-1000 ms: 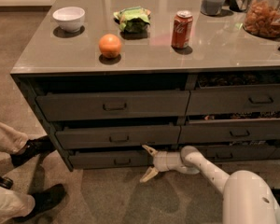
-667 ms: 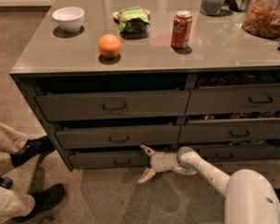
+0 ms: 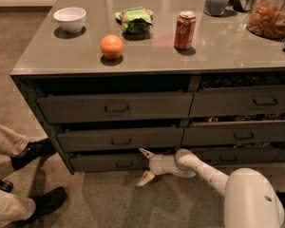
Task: Open bottom drawer
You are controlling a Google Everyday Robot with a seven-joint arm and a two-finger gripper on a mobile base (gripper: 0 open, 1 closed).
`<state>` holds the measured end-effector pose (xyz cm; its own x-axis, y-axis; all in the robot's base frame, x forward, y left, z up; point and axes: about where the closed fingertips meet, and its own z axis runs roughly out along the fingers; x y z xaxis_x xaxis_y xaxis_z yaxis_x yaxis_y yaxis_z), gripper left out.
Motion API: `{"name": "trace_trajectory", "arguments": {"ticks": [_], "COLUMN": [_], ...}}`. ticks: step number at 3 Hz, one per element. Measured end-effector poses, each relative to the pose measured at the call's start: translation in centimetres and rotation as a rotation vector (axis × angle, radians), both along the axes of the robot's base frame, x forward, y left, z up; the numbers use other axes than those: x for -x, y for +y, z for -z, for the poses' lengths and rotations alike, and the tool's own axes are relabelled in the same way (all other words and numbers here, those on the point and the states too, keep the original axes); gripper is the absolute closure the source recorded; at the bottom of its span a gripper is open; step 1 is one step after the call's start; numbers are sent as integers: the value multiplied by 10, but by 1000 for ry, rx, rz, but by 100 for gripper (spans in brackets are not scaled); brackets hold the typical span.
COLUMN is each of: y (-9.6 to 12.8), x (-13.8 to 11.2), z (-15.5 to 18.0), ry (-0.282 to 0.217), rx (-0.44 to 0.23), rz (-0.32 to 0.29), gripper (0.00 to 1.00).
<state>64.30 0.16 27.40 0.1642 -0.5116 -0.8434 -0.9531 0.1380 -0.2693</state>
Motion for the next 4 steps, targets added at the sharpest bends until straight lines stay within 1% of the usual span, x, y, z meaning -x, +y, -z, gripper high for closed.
{"name": "trace_trajectory", "arguments": {"ticks": [1, 2, 3, 4], "y": [0, 3, 3, 7], "x": [0, -5, -4, -14], "z": [0, 4, 4, 18], "ry": [0, -14, -14, -12], "rx": [0, -10, -10, 18], "rz": [0, -12, -12, -22], "gripper": [0, 0, 0, 0]}}
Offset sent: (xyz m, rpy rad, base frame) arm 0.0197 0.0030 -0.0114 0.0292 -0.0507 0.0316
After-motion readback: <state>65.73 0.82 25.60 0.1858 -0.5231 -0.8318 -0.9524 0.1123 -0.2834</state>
